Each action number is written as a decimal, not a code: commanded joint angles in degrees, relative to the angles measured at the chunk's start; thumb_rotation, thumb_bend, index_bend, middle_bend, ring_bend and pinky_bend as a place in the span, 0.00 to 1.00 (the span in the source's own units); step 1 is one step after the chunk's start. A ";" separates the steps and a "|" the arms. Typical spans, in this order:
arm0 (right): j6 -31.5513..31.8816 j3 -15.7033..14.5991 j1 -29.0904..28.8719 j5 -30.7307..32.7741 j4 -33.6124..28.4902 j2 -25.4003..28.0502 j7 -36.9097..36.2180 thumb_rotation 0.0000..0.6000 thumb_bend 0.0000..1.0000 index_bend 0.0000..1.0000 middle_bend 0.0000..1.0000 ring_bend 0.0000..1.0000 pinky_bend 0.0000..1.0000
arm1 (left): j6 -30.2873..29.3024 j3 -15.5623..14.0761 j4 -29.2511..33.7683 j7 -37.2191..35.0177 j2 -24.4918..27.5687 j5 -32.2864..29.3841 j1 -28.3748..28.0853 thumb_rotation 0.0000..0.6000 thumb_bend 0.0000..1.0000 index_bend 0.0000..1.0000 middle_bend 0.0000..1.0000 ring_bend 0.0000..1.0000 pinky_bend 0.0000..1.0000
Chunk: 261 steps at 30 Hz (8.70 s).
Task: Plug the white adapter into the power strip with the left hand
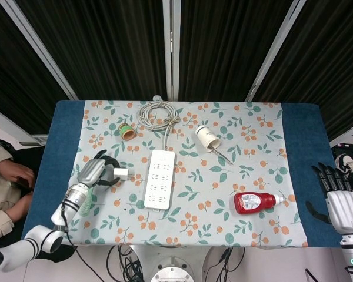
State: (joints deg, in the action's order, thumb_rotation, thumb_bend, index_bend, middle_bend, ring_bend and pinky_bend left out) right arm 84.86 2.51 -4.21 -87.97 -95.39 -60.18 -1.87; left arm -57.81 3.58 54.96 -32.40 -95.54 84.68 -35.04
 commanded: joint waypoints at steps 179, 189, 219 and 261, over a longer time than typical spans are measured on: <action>2.58 0.96 1.71 -0.15 2.83 1.11 -4.32 1.00 0.22 0.00 0.00 0.00 0.00 | -0.20 11.13 33.71 55.54 -1.68 -32.47 -11.67 1.00 0.49 0.64 0.66 0.44 0.19; 2.55 1.00 1.67 -0.12 3.26 1.16 -4.97 1.00 0.22 0.00 0.00 0.00 0.00 | -1.79 10.66 34.33 57.77 -2.69 -35.19 -11.74 1.00 0.49 0.64 0.66 0.44 0.18; 2.42 1.06 1.57 0.06 3.44 1.17 -5.09 1.00 0.22 0.00 0.00 0.00 0.00 | -2.00 10.74 33.48 57.82 -3.95 -35.68 -12.28 1.00 0.48 0.64 0.66 0.44 0.18; 2.76 0.96 1.95 0.11 3.38 1.31 -5.07 1.00 0.22 0.00 0.00 0.00 0.00 | -1.83 9.88 29.53 51.84 -6.02 -32.55 -10.19 1.00 0.48 0.64 0.66 0.44 0.17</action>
State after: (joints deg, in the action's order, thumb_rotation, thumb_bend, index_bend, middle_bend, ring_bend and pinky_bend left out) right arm 87.62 3.47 -2.26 -87.86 -92.00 -58.87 -6.94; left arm -59.75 13.55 84.65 19.78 -101.56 51.89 -45.42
